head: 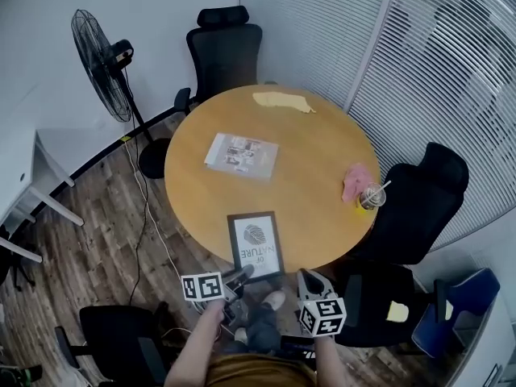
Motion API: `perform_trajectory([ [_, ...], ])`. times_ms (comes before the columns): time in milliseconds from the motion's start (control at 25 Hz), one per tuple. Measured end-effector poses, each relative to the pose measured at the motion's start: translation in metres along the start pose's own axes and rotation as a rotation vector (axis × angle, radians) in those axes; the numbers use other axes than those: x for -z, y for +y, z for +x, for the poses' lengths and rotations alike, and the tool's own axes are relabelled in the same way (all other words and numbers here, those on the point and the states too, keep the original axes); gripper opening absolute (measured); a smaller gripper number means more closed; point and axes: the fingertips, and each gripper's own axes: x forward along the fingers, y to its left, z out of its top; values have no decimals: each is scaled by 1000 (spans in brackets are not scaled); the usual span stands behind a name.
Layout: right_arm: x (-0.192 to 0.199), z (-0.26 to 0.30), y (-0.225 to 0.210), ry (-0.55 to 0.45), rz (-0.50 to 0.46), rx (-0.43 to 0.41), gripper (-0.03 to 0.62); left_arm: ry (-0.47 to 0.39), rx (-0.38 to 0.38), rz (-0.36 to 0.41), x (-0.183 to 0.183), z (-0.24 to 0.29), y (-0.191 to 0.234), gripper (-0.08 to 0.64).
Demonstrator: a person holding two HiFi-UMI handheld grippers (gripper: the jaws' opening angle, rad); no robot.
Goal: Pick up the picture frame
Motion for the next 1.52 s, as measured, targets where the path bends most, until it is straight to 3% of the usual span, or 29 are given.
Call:
perform_trajectory([
  [560, -36, -26, 31, -140, -9, -22, 12, -58, 76, 48, -4, -37, -41, 35],
  [800, -42, -46, 38, -188, -61, 19, 12, -91, 117, 58, -1, -55, -61, 35],
  [1080, -40, -65, 46, -224, -35, 44, 12, -140, 230, -16, 1, -69, -86, 35],
  [1520, -41, -75, 47, -238, -48, 64, 12, -135, 242, -17, 7, -74, -91, 35],
])
